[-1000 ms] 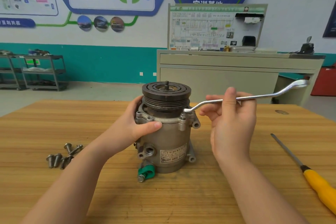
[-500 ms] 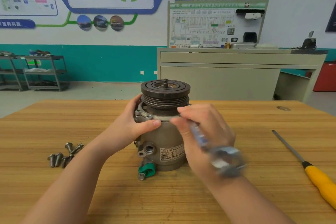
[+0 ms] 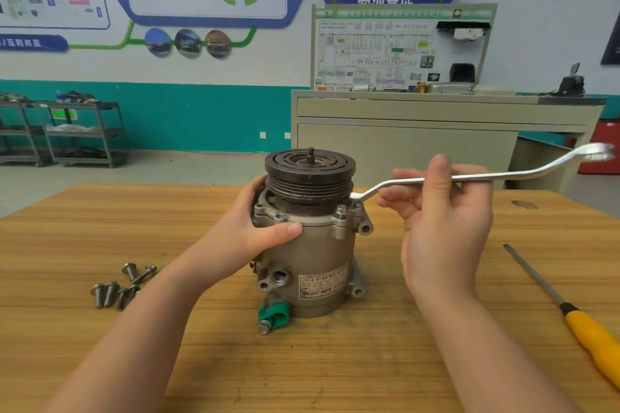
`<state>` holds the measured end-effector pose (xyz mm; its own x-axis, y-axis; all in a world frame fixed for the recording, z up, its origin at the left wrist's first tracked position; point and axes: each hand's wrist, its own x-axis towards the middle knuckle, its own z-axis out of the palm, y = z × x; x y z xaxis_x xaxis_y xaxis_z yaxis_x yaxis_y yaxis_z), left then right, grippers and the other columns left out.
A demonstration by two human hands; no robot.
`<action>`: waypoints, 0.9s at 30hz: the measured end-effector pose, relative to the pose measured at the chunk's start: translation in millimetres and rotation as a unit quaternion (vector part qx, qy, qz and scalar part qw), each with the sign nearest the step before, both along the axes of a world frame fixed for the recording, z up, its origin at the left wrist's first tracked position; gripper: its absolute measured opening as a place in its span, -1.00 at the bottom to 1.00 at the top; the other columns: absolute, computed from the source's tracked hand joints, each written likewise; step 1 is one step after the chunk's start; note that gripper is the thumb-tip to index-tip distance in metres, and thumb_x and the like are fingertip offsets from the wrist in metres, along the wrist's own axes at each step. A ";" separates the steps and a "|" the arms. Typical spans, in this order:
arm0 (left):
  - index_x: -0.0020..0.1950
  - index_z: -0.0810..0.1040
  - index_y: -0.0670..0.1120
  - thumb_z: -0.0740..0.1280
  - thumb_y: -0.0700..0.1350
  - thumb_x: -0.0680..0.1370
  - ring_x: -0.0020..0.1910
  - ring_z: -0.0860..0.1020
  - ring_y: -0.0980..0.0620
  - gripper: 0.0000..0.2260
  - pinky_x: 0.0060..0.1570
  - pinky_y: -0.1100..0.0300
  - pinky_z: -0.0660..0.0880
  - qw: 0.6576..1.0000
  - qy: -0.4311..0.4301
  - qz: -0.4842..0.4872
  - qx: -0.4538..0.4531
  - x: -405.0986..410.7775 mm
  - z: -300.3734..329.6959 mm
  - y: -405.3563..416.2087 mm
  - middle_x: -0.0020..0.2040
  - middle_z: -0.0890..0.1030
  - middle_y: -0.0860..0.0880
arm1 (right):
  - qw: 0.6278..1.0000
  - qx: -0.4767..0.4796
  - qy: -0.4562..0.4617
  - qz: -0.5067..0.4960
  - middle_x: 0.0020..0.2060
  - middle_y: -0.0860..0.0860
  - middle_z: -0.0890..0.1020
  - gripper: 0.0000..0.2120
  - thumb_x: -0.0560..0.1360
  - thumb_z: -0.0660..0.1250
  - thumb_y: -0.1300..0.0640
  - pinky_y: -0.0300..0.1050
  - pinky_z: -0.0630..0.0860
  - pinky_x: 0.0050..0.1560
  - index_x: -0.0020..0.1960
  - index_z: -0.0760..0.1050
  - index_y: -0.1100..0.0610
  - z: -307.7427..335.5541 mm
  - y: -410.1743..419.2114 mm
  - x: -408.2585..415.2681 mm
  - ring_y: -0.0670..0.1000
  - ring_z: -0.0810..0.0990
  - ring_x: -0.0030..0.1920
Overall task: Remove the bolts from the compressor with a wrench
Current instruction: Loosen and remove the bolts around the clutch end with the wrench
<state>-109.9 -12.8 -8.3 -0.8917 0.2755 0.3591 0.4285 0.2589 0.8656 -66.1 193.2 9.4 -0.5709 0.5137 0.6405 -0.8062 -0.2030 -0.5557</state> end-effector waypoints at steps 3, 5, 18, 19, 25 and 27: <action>0.43 0.17 0.22 0.50 0.26 0.18 0.01 0.47 0.55 -0.11 -0.15 0.55 0.45 1.000 0.003 0.003 -0.003 0.0 -0.5 -0.3 0.18 0.43 0.36 | 0.994 0.090 0.042 -0.046 -0.26 0.07 0.67 -0.86 0.59 0.25 0.00 -0.14 0.58 -0.35 -0.14 0.41 -0.17 -1.5 -9.4 6.9 0.04 0.65 -0.42; 0.46 0.17 0.19 0.50 0.26 0.19 0.04 0.47 0.52 -0.08 -0.13 0.53 0.47 1.000 0.002 0.003 -0.004 -0.3 -0.8 -0.3 0.20 0.44 0.34 | 0.987 0.135 0.065 -0.066 -0.25 0.03 0.67 -0.86 0.57 0.26 -0.04 -0.17 0.57 -0.33 -0.14 0.42 -0.23 -4.2 -12.2 10.0 0.01 0.65 -0.41; 0.43 0.15 0.23 0.48 0.31 0.12 0.07 0.47 0.51 -0.06 -0.12 0.54 0.45 1.000 0.002 0.002 -0.004 -0.5 -1.2 0.3 0.20 0.42 0.35 | 0.944 0.263 0.134 -0.146 -0.41 -0.09 0.59 -0.74 0.62 0.17 -0.10 -0.37 0.49 -0.21 -0.09 0.43 0.06 -22.4 -24.7 16.6 -0.18 0.62 -0.35; 0.44 0.15 0.23 0.48 0.32 0.12 0.08 0.47 0.49 -0.05 -0.12 0.54 0.46 1.000 0.001 0.003 -0.007 -0.5 -1.1 0.4 0.20 0.41 0.35 | 0.945 0.253 0.138 -0.155 -0.42 -0.10 0.61 -0.77 0.61 0.20 -0.08 -0.41 0.47 -0.17 -0.11 0.43 0.04 -21.4 -23.5 16.4 -0.20 0.63 -0.32; 0.45 0.17 0.20 0.48 0.30 0.13 0.07 0.48 0.49 -0.06 -0.12 0.51 0.47 1.000 0.000 -0.005 -0.002 -0.2 -0.8 0.0 0.22 0.44 0.30 | 0.967 0.173 0.014 -0.188 -0.40 0.11 0.52 -0.61 0.55 0.26 -0.10 -0.43 0.40 -0.29 -0.36 0.39 0.09 -14.9 -15.0 11.6 -0.11 0.52 -0.37; 0.43 0.16 0.22 0.51 0.29 0.14 0.04 0.47 0.52 -0.06 -0.14 0.54 0.45 1.000 -0.001 -0.002 -0.003 0.4 -0.3 0.7 0.21 0.43 0.32 | 0.976 0.123 -0.077 -0.162 -0.38 0.10 0.47 -0.53 0.60 0.13 -0.17 -0.41 0.39 -0.38 -0.35 0.36 0.11 -12.9 -12.9 8.7 -0.02 0.48 -0.39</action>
